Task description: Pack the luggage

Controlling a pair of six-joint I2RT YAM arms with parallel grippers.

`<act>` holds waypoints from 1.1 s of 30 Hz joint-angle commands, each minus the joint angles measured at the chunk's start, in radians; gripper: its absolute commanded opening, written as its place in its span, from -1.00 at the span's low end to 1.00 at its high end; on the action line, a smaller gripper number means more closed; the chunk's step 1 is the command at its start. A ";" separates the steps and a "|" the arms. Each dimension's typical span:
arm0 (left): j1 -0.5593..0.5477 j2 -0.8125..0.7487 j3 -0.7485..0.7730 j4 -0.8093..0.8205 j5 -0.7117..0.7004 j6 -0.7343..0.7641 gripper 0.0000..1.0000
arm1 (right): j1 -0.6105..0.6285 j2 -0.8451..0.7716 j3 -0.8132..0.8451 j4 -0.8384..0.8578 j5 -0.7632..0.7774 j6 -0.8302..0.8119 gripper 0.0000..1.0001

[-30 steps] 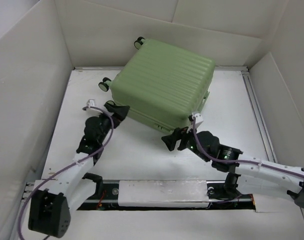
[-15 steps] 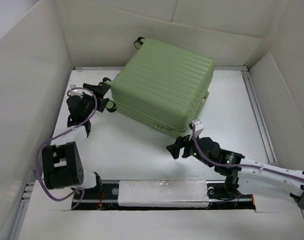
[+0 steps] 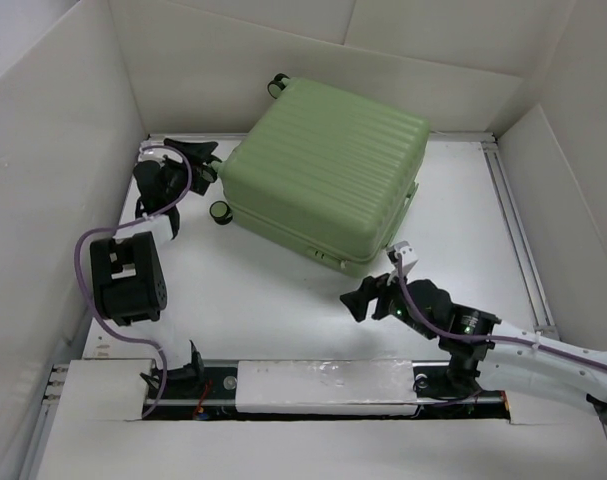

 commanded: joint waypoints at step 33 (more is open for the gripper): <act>0.012 -1.012 -0.663 -0.253 -0.041 0.204 -1.00 | -0.636 0.261 0.310 -0.053 -0.326 -0.384 0.04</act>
